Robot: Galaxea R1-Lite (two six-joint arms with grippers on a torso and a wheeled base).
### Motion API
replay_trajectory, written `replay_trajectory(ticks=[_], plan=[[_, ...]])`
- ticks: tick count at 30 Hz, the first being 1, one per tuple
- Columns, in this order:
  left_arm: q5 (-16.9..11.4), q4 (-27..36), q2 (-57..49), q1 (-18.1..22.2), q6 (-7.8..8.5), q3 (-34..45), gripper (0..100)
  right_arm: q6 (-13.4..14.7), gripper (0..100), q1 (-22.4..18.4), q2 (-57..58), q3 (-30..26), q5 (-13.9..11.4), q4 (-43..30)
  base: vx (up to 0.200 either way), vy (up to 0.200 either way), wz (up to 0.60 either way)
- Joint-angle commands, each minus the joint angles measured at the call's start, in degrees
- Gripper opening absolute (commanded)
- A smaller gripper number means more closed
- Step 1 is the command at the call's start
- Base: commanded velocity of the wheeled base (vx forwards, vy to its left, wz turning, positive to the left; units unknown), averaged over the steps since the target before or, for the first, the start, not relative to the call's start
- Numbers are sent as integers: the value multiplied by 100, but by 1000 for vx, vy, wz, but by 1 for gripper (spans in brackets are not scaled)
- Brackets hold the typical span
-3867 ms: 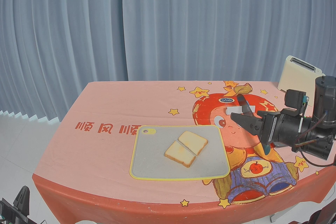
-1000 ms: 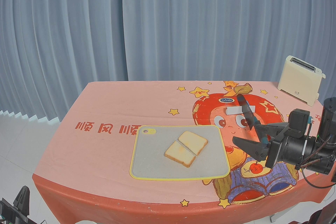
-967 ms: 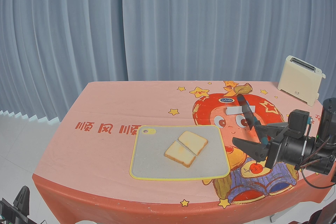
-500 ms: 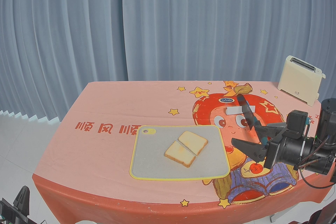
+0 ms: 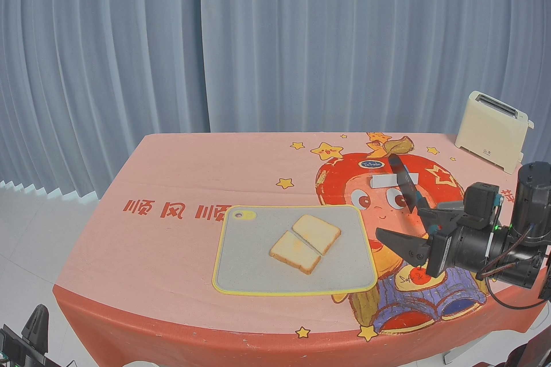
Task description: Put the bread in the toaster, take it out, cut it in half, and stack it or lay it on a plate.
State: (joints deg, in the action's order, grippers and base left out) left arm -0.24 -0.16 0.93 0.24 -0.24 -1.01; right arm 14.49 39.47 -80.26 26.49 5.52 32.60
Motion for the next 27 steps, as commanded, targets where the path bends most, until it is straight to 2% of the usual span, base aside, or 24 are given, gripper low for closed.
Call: replay_trajectory(ticks=[1,10,18,27], plan=[[-2,-2,-57,2,-2,101,0,-8,100,34,-139,190,10,-113,0,0,0],[-2,-2,-57,2,-2,101,0,-105,100,-36,-499,779,19,-482,0,0,0],[-2,-2,-57,2,-2,101,0,-157,100,34,-561,1447,19,-1203,0,0,0],[-2,-2,-57,2,-2,101,0,-201,100,43,-569,1579,19,-1238,0,0,0]])
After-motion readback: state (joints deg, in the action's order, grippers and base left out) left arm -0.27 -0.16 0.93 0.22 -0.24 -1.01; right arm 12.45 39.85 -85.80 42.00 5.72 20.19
